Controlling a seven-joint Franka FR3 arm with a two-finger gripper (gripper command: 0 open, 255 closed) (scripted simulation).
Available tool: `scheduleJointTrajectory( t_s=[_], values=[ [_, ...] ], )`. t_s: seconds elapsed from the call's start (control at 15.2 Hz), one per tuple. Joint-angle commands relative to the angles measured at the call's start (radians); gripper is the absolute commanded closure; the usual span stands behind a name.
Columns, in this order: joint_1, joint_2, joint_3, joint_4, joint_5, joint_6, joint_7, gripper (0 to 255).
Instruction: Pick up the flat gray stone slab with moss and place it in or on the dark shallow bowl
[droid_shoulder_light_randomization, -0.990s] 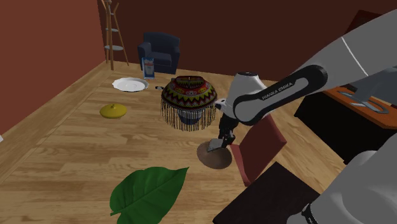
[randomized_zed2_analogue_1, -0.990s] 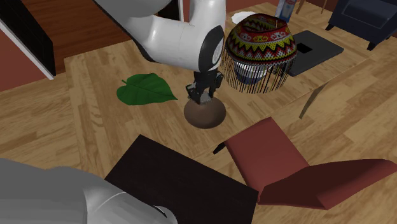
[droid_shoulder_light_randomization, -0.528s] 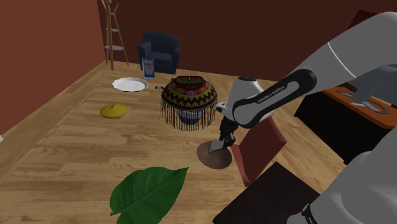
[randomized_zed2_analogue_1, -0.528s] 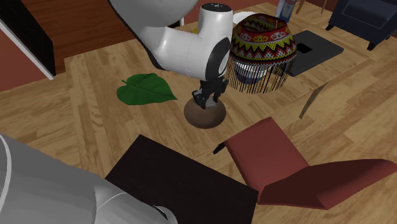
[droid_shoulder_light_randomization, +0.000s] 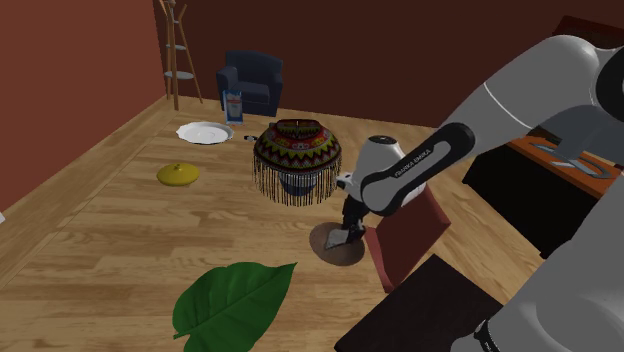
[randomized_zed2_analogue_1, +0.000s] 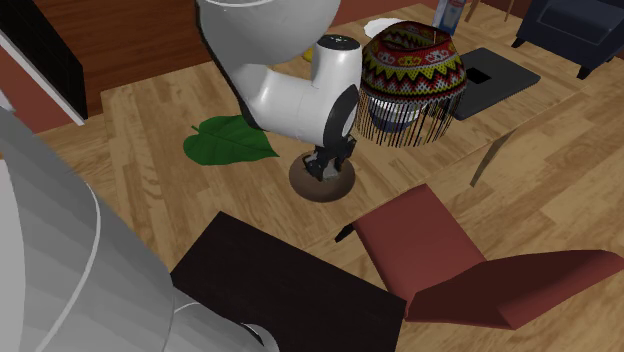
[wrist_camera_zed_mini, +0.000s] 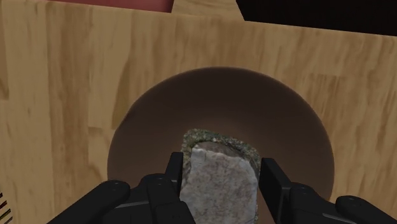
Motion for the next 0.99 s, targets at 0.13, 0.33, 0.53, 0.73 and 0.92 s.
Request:
scheduleJointTrajectory(
  t_s=[0.13, 0.33, 0.53, 0.73, 0.92],
  values=[
    [0.001, 0.054, -0.003, -0.001, -0.009, 0.055, 0.006, 255],
    [0.001, 0.054, -0.003, -0.001, -0.009, 0.055, 0.006, 255],
    [0.001, 0.054, -0.003, -0.001, -0.009, 0.055, 0.006, 255],
    [0.001, 0.054, -0.003, -0.001, -0.009, 0.055, 0.006, 0],
    [0.001, 0.054, -0.003, -0.001, -0.009, 0.055, 0.006, 0]
  ],
)
